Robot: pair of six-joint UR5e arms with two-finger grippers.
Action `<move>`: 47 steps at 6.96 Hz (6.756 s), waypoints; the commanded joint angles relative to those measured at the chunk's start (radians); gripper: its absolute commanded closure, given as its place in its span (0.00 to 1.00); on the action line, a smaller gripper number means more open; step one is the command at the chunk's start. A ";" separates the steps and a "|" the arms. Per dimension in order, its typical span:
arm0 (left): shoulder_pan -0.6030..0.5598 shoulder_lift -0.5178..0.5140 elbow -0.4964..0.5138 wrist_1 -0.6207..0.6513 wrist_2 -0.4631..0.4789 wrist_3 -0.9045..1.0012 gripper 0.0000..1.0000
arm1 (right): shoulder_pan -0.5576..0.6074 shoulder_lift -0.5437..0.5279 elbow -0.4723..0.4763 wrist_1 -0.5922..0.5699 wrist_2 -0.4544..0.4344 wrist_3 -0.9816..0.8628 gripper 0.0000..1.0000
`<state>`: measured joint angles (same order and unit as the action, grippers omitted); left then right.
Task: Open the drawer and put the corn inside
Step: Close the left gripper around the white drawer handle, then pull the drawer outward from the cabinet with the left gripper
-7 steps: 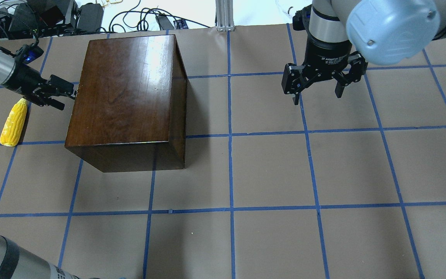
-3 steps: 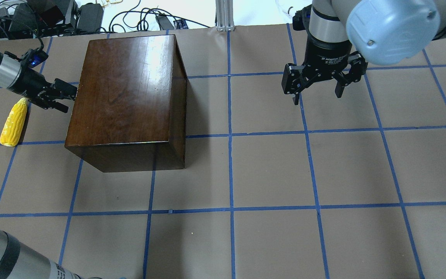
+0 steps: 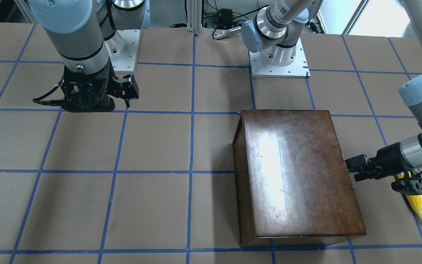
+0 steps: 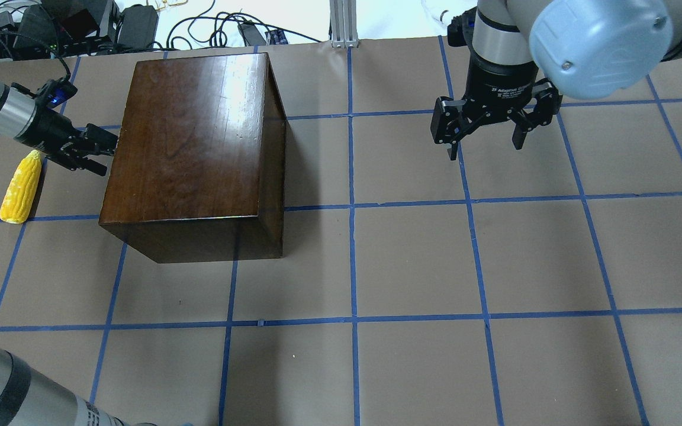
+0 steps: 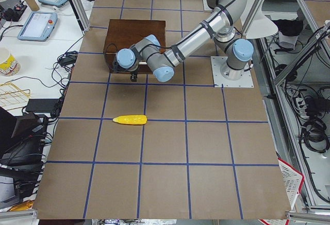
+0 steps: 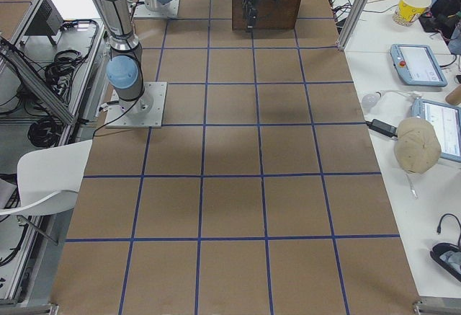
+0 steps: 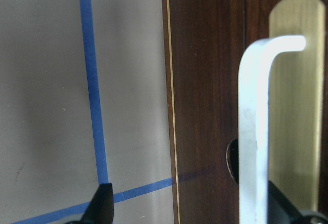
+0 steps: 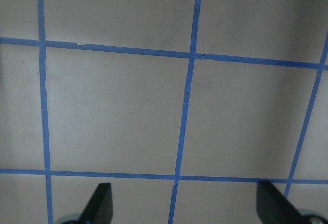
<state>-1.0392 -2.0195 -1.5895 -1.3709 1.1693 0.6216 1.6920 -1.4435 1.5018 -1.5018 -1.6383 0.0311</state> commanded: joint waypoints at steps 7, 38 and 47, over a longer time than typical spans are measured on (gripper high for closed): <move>0.013 -0.012 0.011 0.041 0.006 0.000 0.00 | 0.000 0.000 0.000 0.000 0.000 0.000 0.00; 0.148 -0.036 0.054 0.096 0.079 0.043 0.00 | 0.000 0.000 0.000 0.000 0.000 0.000 0.00; 0.160 0.011 0.078 0.072 0.122 0.029 0.00 | 0.000 0.000 0.000 0.000 0.000 0.001 0.00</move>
<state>-0.8776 -2.0250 -1.5285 -1.2864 1.2669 0.6540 1.6920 -1.4435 1.5018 -1.5018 -1.6383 0.0310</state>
